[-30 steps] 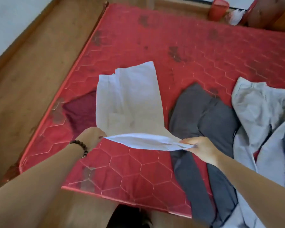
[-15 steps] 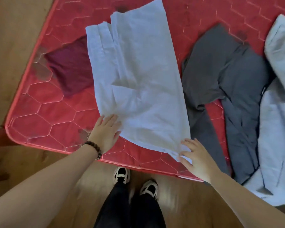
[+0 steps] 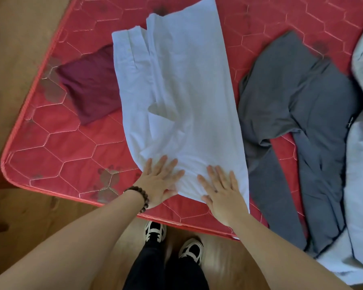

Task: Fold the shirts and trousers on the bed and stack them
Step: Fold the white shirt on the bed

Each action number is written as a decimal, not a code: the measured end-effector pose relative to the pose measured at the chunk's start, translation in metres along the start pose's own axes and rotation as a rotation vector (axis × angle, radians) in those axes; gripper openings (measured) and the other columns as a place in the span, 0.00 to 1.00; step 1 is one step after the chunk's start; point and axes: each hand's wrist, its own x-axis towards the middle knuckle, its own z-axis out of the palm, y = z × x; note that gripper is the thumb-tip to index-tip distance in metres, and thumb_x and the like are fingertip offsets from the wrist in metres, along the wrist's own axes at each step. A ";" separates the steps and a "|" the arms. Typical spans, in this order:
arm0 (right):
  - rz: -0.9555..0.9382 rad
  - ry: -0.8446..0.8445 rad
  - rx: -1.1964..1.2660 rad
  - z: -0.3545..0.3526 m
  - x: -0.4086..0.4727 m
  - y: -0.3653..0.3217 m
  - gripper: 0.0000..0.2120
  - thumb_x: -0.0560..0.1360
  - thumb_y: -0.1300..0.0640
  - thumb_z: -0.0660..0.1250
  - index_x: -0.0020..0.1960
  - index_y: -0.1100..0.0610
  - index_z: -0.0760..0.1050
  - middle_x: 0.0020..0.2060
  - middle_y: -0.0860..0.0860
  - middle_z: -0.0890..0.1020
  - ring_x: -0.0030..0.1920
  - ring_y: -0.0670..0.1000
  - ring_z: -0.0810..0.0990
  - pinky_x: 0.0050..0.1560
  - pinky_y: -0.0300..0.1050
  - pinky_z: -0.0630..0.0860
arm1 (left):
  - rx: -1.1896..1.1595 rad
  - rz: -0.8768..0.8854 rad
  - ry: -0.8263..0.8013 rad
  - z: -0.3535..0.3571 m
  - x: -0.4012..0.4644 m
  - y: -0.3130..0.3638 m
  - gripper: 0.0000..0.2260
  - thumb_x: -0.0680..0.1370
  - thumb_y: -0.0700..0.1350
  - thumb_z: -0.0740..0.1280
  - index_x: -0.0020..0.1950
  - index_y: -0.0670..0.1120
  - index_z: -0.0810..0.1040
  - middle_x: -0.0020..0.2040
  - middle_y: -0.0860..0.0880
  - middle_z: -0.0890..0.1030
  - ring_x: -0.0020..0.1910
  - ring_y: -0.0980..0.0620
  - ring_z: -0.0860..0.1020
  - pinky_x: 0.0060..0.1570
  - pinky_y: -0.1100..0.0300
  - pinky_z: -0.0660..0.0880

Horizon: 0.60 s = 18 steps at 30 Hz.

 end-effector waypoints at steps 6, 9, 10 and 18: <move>0.106 -0.008 0.075 -0.058 0.016 -0.024 0.31 0.81 0.40 0.39 0.65 0.50 0.77 0.67 0.55 0.75 0.68 0.57 0.72 0.68 0.60 0.65 | -0.247 -0.125 0.381 -0.046 -0.023 -0.027 0.23 0.81 0.53 0.53 0.74 0.46 0.66 0.72 0.43 0.68 0.74 0.43 0.63 0.73 0.50 0.53; 0.045 0.190 0.131 -0.092 0.047 -0.039 0.16 0.76 0.48 0.67 0.59 0.54 0.80 0.62 0.59 0.78 0.64 0.59 0.77 0.62 0.59 0.72 | -0.358 -0.278 0.519 -0.070 -0.025 -0.063 0.19 0.78 0.44 0.65 0.69 0.43 0.72 0.66 0.41 0.74 0.66 0.39 0.71 0.67 0.46 0.67; 0.027 0.229 0.181 -0.105 0.061 -0.046 0.17 0.71 0.51 0.73 0.58 0.56 0.80 0.62 0.60 0.78 0.63 0.60 0.77 0.62 0.60 0.73 | -0.383 -0.323 0.542 -0.081 -0.024 -0.076 0.19 0.77 0.43 0.66 0.68 0.42 0.73 0.65 0.40 0.74 0.65 0.39 0.72 0.65 0.45 0.68; -0.038 0.331 0.395 -0.179 0.200 -0.085 0.20 0.73 0.62 0.69 0.65 0.60 0.74 0.70 0.62 0.69 0.70 0.63 0.69 0.66 0.59 0.70 | -0.510 -0.491 0.599 -0.144 0.035 -0.198 0.19 0.78 0.42 0.64 0.69 0.43 0.71 0.61 0.42 0.72 0.60 0.40 0.70 0.61 0.45 0.70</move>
